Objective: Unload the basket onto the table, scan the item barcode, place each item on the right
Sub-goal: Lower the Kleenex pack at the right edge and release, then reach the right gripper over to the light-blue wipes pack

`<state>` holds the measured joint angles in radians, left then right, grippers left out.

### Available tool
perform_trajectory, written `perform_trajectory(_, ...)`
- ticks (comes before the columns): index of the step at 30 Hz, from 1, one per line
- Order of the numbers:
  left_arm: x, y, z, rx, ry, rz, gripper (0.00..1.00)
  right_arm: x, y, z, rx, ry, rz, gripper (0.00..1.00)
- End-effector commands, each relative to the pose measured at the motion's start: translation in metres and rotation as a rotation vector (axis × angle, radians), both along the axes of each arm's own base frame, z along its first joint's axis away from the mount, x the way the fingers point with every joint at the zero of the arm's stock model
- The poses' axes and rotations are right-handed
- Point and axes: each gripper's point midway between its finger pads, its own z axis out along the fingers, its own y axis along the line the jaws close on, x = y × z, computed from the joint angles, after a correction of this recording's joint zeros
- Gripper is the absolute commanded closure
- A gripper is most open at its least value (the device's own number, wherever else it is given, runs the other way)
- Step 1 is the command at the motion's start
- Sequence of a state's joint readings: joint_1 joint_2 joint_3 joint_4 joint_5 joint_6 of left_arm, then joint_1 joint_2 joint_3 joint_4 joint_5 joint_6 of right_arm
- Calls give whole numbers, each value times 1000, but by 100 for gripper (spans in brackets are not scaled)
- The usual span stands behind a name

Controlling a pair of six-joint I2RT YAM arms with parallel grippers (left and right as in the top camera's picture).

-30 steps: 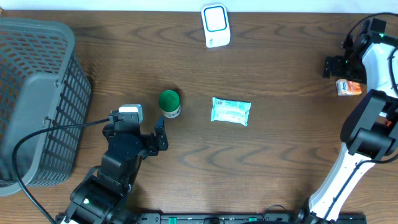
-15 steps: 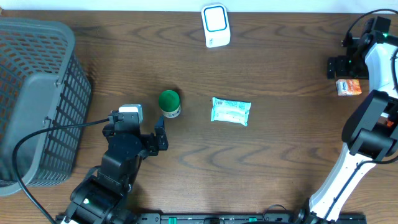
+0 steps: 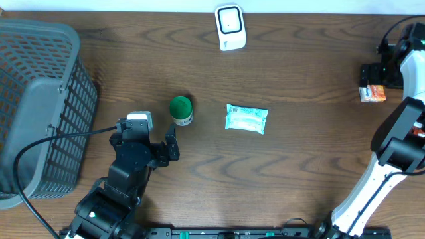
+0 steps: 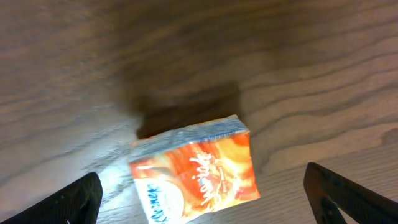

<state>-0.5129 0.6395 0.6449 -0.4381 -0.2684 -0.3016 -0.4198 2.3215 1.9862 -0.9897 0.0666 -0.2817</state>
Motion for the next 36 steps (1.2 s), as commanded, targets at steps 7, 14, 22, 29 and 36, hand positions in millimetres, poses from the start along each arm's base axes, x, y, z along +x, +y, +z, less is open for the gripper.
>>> perform_trajectory(7, 1, 3, 2, 14, -11, 9, 2, -1, 11, -37, 86, 44, 25, 8)
perform_trajectory(14, 1, 3, 2, 14, -11, 9, 2, -9, -3, -42, 39, 77, -13, 10)
perform_trajectory(22, 1, 3, 2, 14, -11, 9, 2, -18, -17, -39, 36, 74, -159, 43)
perform_trajectory(29, 1, 3, 2, 14, -11, 9, 2, -46, -43, -39, 5, 135, -243, 49)
perform_trajectory(36, 1, 3, 2, 14, -11, 9, 2, -84, -78, -40, 25, 175, -367, 50)
